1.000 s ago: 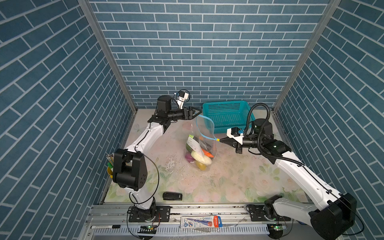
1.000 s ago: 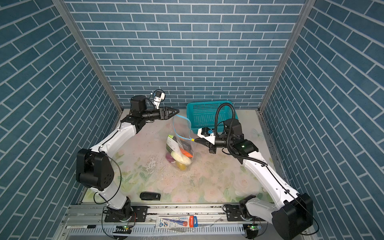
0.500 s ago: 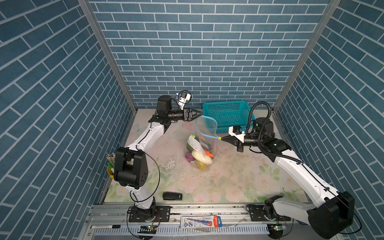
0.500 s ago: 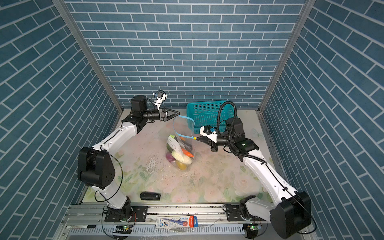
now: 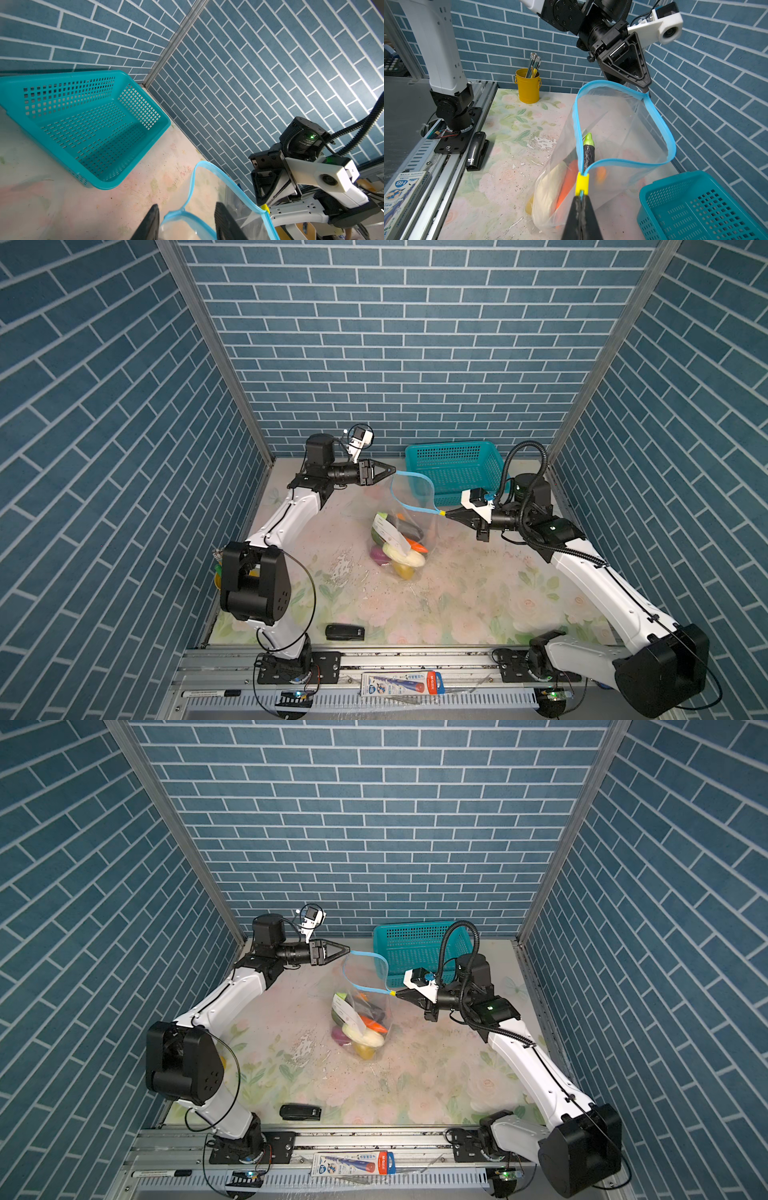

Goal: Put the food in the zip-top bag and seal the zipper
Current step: 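Pull the left gripper back along the zipper, stretching the bag mouth taut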

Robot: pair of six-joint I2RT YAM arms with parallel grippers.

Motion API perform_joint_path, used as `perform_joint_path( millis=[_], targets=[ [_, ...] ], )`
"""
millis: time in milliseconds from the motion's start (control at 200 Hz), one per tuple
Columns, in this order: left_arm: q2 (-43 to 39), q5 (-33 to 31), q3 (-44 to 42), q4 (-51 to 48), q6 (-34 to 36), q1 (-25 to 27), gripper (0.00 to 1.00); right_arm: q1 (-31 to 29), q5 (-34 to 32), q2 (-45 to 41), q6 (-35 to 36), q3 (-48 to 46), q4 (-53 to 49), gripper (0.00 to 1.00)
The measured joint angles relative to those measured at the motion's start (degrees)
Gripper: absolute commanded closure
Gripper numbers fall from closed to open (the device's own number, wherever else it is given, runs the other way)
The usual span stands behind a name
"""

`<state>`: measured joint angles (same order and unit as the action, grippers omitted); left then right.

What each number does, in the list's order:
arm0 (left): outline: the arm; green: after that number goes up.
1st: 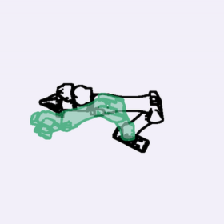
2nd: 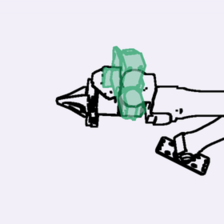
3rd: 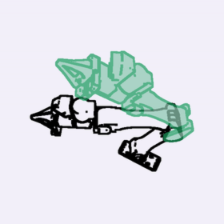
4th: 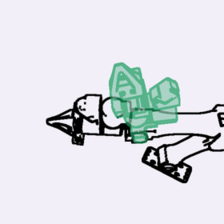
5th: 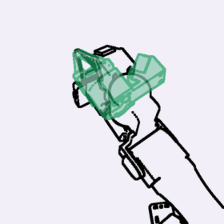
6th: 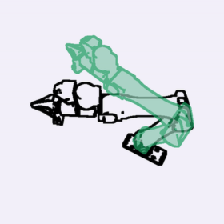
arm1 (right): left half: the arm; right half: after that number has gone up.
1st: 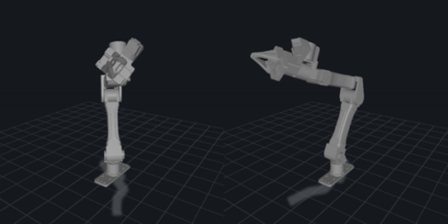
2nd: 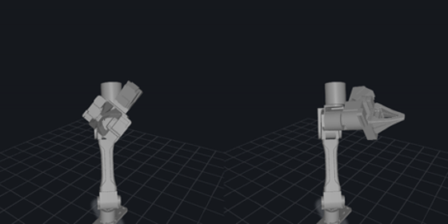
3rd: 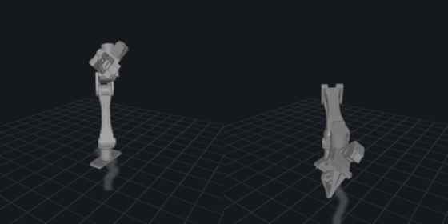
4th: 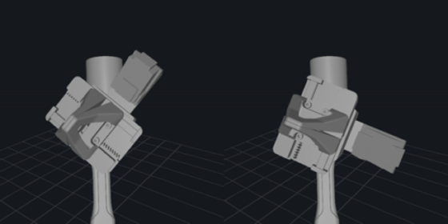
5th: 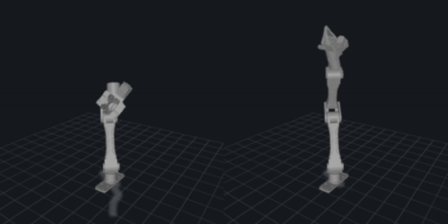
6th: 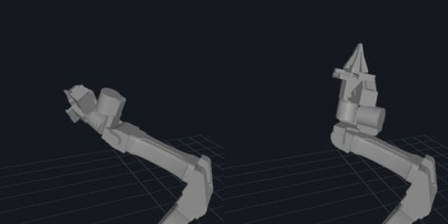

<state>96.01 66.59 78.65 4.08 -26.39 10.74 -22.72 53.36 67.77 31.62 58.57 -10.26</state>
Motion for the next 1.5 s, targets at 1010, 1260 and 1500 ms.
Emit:
perform_joint_path(
  millis=[1010,1260,1500],
  targets=[
    [-13.38,-5.20,-9.75,-1.09,0.17,-3.85,1.00,3.23,1.27,-0.09,-2.08,0.00,2.08,1.00],
    [-25.18,-11.82,-16.68,-3.54,2.25,-5.40,1.00,3.28,-0.35,-0.50,-3.26,1.66,1.05,1.00],
    [-34.29,-16.06,-20.52,-8.46,4.46,-9.64,1.00,2.99,-1.20,-1.05,-3.30,3.21,-0.07,1.00]
  ],
)
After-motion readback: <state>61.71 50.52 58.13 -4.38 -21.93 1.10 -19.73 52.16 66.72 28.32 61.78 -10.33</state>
